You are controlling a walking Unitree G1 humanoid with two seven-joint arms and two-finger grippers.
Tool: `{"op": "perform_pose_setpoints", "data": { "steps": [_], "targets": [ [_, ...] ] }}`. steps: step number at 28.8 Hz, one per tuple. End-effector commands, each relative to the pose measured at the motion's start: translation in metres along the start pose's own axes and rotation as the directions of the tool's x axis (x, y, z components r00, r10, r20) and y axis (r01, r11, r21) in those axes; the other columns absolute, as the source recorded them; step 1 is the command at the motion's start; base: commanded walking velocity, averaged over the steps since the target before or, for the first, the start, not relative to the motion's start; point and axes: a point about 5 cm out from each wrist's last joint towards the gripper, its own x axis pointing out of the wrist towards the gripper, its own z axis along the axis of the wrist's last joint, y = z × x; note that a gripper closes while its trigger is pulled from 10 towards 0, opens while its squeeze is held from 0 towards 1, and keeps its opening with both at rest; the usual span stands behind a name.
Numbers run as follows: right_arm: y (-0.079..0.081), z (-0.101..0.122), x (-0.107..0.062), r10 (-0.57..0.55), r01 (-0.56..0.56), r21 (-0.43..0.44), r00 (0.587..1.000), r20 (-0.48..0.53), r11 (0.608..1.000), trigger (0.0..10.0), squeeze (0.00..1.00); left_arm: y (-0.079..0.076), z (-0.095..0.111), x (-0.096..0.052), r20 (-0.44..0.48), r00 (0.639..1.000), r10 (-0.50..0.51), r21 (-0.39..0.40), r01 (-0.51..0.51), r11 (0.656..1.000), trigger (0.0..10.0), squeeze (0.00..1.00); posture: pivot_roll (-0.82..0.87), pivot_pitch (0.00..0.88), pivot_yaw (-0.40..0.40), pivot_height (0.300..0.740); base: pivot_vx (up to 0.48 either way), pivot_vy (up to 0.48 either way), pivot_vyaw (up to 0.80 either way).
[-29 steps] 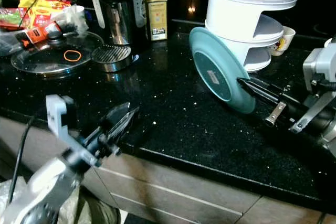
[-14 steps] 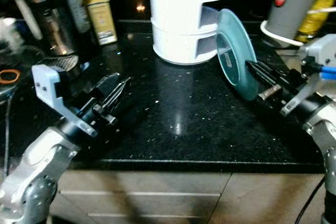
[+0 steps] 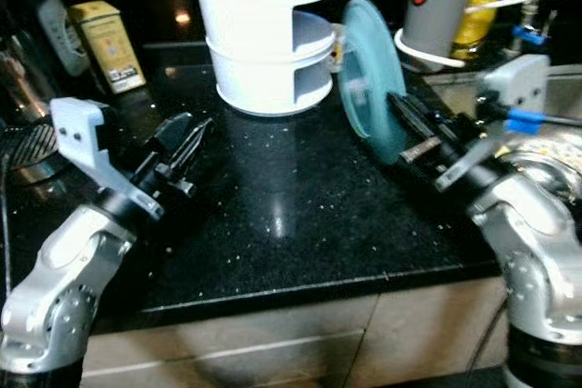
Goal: Kitchen organization
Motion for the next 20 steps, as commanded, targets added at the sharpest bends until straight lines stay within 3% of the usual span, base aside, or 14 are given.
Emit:
{"op": "perform_pose_setpoints", "data": {
  "steps": [1, 6, 10, 20],
  "targets": [
    [0.010, 0.002, 0.005, 0.034, -0.034, 0.011, 0.999, 0.023, 0.999, 10.0, 0.00, 0.001, -0.001, 0.003, -0.007, 1.000, 0.006, 0.014, -0.006, 1.000, 10.0, 0.00, 0.00, 0.000, 0.012, 0.740, 0.000, -0.412, 0.00],
    [0.026, -0.007, 0.014, 0.077, -0.077, 0.032, 0.997, 0.022, 0.997, 10.0, 0.00, 0.000, -0.001, 0.004, -0.008, 1.000, 0.001, 0.015, -0.001, 1.000, 10.0, 0.00, 0.00, 0.000, 0.013, 0.740, 0.000, -0.416, 0.00],
    [0.028, -0.009, 0.015, 0.069, -0.070, 0.039, 0.997, 0.022, 0.997, 10.0, 0.00, -0.002, -0.001, 0.005, -0.009, 1.000, -0.010, 0.012, 0.010, 1.000, 10.0, 0.00, 0.00, 0.000, 0.014, 0.740, 0.000, -0.416, 0.60],
    [0.026, -0.007, 0.017, 0.036, -0.037, 0.041, 0.999, 0.030, 0.998, 10.0, 0.00, -0.005, -0.002, 0.005, -0.012, 1.000, -0.022, 0.006, 0.022, 1.000, 10.0, 0.00, 0.00, 0.000, 0.014, 0.740, 0.000, -0.417, 0.00]
  ]
}}
